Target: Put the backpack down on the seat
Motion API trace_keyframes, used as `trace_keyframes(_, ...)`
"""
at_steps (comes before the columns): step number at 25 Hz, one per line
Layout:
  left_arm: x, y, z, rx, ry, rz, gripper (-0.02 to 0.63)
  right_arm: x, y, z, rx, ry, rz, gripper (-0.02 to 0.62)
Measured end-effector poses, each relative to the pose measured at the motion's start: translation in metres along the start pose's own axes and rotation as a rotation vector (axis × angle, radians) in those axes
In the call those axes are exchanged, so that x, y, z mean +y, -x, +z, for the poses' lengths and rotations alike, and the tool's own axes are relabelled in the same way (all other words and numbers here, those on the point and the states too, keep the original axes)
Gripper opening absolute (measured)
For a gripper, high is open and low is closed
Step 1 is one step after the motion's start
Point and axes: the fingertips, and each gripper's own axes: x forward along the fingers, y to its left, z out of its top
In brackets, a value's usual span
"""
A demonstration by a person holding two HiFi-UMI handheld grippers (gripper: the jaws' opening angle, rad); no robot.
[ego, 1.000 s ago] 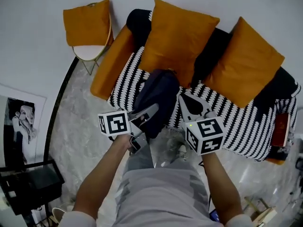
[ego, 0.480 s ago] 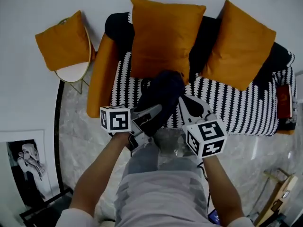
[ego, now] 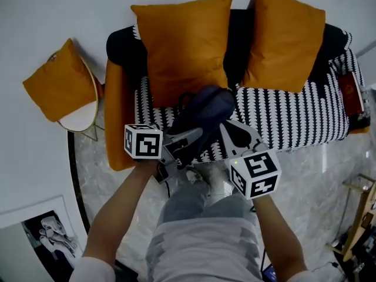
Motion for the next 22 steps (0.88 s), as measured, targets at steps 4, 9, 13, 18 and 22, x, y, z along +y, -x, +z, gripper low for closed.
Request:
trace_keyframes(4,0.009,-0.007,0.009,0.085,-0.037,-0.058,0.006,-0.002,-0.009,-0.007,0.005,-0.035,-0.046,0.002)
trace_keyframes(9,0.031,-0.013,0.009,0.259,-0.133,-0.083,0.006,-0.007,-0.019,-0.011,-0.005,-0.07,-0.104,0.002)
trace_keyframes(13,0.051,-0.017,0.006,0.347,-0.176,-0.083,0.006,-0.011,-0.028,-0.018,-0.011,-0.091,-0.133,0.002)
trace_keyframes(18,0.07,-0.016,0.013,0.372,-0.209,-0.094,0.006,-0.009,-0.042,-0.026,-0.021,-0.118,-0.146,0.002)
trace_keyframes(22,0.083,-0.015,0.024,0.396,-0.255,-0.087,0.006,-0.01,-0.052,-0.03,-0.025,-0.133,-0.154,0.002)
